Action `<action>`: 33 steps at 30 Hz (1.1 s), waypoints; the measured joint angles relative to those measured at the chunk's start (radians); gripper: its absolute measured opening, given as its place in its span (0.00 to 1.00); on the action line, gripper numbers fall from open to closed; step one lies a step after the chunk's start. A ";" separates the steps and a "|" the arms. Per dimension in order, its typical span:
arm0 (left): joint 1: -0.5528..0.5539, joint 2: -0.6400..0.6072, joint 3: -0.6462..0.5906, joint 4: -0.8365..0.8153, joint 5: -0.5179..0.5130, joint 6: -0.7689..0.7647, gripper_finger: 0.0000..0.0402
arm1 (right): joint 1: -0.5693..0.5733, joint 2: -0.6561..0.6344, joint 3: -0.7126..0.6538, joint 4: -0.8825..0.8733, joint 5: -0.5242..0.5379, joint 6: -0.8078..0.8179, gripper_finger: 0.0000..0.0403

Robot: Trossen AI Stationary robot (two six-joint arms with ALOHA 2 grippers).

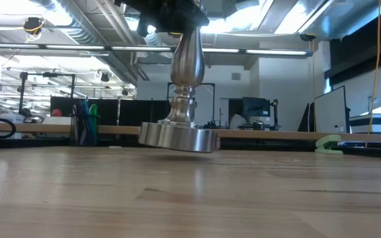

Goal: Screw lightbulb
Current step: Insert the lightbulb into the silver lamp

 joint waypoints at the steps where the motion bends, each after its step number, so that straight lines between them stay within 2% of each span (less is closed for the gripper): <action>1: -0.001 0.000 0.000 -0.006 0.000 -0.006 0.31 | 0.000 -0.011 0.000 -0.003 -0.011 -0.012 0.70; 5: -0.004 -0.023 0.010 -0.019 0.010 -0.012 0.31 | 0.010 -0.066 -0.012 -0.082 -0.078 -0.075 0.91; 7: -0.006 -0.030 0.013 -0.005 0.023 -0.027 0.31 | 0.017 -0.118 -0.012 -0.133 -0.122 -0.102 0.96; 10: -0.004 -0.034 0.010 -0.027 0.080 -0.029 0.31 | 0.019 -0.216 -0.002 -0.219 -0.249 -0.097 0.94; 13: -0.002 -0.041 0.009 -0.033 0.159 -0.010 0.31 | 0.017 -0.271 -0.003 -0.299 -0.304 -0.100 0.90; 17: 0.002 -0.043 0.009 -0.014 0.363 0.045 0.31 | 0.013 -0.289 -0.007 -0.278 -0.376 -0.146 0.86; 22: 0.017 -0.042 0.009 0.011 0.596 0.039 0.31 | -0.027 -0.238 -0.002 -0.191 -0.598 -0.143 0.86; 29: 0.021 -0.042 0.007 0.005 0.685 0.033 0.31 | -0.067 -0.117 -0.001 0.025 -0.807 -0.131 0.86; 33: 0.022 -0.042 0.007 -0.003 0.710 0.035 0.31 | -0.095 -0.058 -0.003 0.100 -0.983 -0.081 0.86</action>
